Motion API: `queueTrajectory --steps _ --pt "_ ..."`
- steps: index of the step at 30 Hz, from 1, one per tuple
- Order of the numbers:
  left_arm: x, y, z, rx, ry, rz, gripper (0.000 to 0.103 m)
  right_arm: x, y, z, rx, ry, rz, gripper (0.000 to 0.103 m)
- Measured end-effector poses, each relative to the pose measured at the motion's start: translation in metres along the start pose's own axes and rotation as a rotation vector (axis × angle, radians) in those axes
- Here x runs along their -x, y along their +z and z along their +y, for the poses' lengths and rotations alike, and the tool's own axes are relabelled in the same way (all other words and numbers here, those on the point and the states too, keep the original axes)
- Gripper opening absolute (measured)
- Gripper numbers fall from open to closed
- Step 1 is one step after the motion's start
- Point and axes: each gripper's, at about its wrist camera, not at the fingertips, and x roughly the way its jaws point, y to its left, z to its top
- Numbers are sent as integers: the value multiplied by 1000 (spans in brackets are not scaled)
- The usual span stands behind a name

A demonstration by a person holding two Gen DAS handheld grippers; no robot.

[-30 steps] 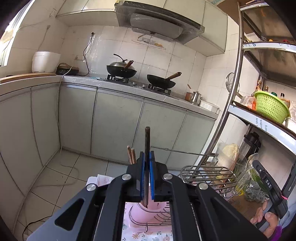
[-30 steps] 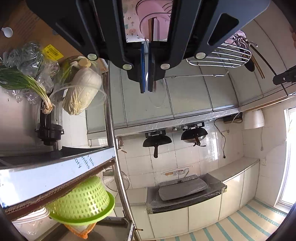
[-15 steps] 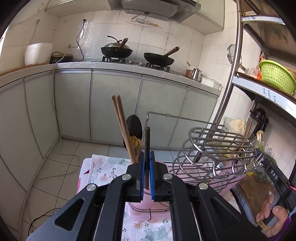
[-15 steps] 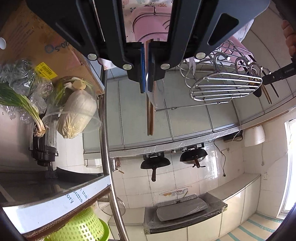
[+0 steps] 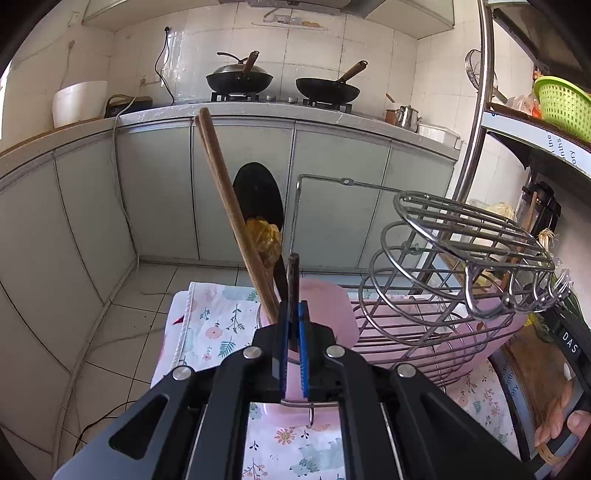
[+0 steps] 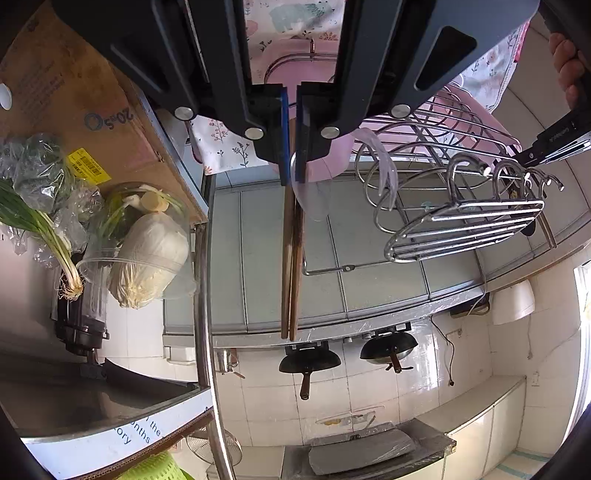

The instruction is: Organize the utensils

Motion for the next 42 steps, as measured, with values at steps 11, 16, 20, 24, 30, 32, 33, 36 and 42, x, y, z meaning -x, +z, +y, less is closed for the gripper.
queueTrajectory --steps 11,16,20,24,30,32,33,36,42 --pt "9 -3 -10 -27 8 -4 13 4 1 5 30 18 56 4" --pt "21 -4 -14 -39 5 -21 26 10 0 6 29 44 88 5" --pt "32 -3 -16 -43 5 -35 30 21 2 8 47 53 77 38" --pt "43 -3 -19 -44 5 -50 33 34 4 9 57 57 51 41" --pt "61 -7 -23 -41 4 -68 35 58 4 7 48 56 18 41" --pt "68 -10 -24 -35 -1 -74 37 69 1 7 40 59 -3 42" --pt "71 -12 -24 -30 -9 -73 40 75 -2 8 33 61 -14 43" --pt "81 -19 -27 -16 -26 -71 43 89 -15 10 6 75 -31 50" --pt "103 -39 -33 -12 -40 -73 43 102 -43 24 18 90 -20 51"
